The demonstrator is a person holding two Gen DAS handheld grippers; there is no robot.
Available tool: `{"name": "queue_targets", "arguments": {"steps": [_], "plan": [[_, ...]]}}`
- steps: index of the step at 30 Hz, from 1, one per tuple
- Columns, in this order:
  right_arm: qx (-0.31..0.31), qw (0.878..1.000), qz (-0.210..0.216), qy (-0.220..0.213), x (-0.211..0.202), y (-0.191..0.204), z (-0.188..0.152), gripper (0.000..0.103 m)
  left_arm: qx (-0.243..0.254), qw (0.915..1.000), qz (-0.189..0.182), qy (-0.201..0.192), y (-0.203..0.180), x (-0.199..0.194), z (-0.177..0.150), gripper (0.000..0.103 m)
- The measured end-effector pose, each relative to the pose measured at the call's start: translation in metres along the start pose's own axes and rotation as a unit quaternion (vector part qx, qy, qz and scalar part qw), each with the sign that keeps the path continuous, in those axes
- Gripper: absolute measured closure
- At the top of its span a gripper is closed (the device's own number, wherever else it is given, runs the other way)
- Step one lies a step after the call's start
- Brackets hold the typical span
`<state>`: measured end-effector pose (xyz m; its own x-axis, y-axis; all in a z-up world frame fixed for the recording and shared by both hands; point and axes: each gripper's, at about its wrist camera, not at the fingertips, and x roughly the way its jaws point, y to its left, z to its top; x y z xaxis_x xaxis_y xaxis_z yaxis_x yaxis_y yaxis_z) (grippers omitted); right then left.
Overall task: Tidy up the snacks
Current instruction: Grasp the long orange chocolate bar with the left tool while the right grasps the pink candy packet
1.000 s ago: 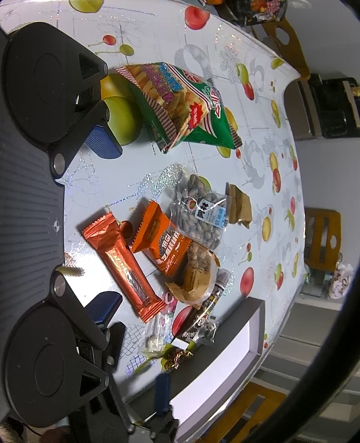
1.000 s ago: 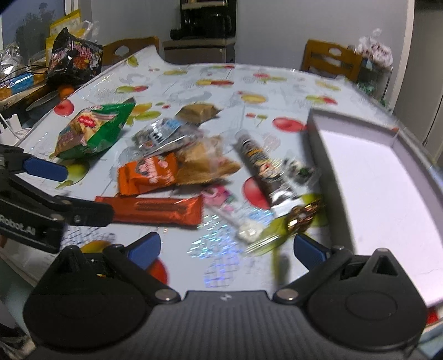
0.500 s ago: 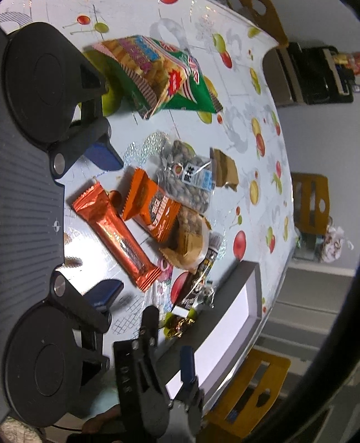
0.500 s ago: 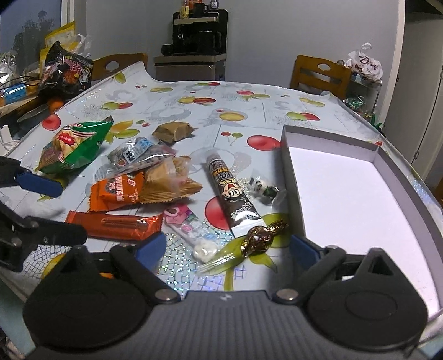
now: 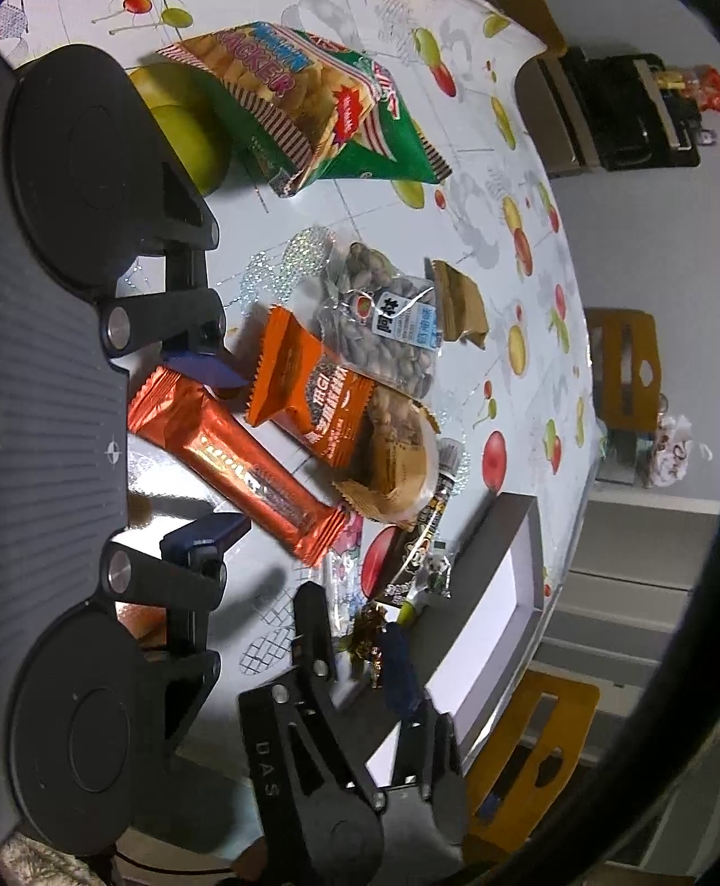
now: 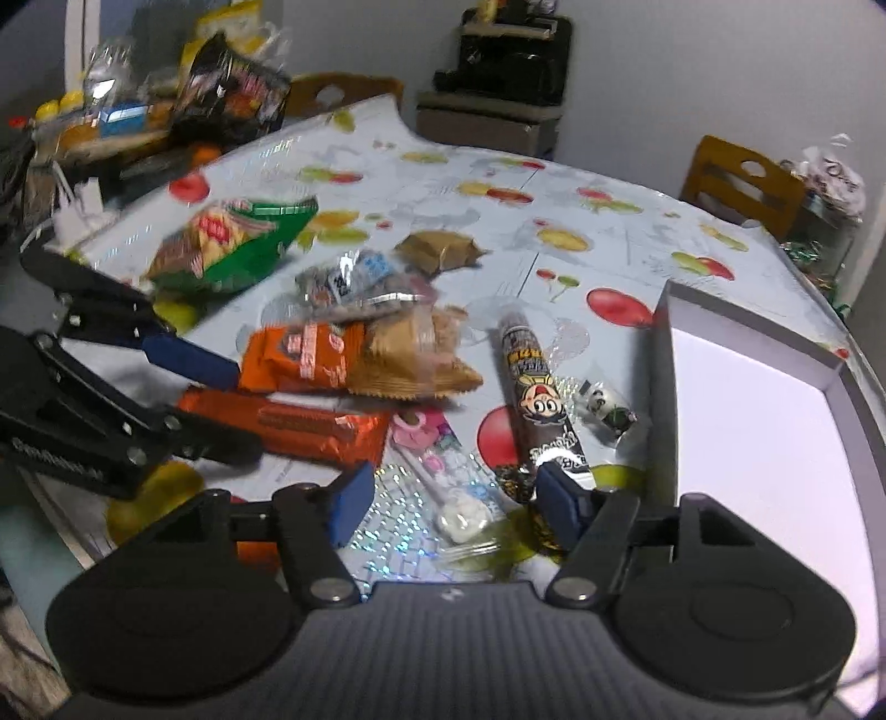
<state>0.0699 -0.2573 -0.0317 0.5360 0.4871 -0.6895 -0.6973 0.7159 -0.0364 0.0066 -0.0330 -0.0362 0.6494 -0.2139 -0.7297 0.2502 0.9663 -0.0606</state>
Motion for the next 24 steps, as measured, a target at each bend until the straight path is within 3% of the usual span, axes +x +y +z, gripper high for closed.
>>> {"name": "queue_targets", "arguments": {"steps": [4,6,10,15,20,24], "plan": [[-0.004,1.0,0.009,0.01,0.007,-0.003,0.002,0.038,0.003,1.0,-0.007,0.006,0.001,-0.001,-0.002,0.061],[-0.013,1.0,0.015,0.013,0.008,-0.001,0.002,0.038,0.007,0.9998,-0.014,0.01,0.001,-0.003,-0.002,0.069],[-0.028,0.999,0.029,0.01,0.004,0.005,0.002,0.043,0.01,0.9998,-0.015,0.013,0.0,-0.008,-0.005,0.071],[-0.027,0.999,0.041,-0.015,-0.01,0.006,0.005,0.043,0.004,0.9999,-0.007,0.011,0.005,-0.011,-0.005,0.079],[-0.048,0.997,0.059,-0.005,-0.011,0.015,0.006,0.044,-0.001,0.9999,0.007,0.012,0.012,-0.016,-0.007,0.08],[-0.048,0.998,0.043,0.02,-0.001,0.017,0.003,0.049,-0.015,0.9998,0.007,0.014,0.019,-0.018,-0.011,0.08]]}}
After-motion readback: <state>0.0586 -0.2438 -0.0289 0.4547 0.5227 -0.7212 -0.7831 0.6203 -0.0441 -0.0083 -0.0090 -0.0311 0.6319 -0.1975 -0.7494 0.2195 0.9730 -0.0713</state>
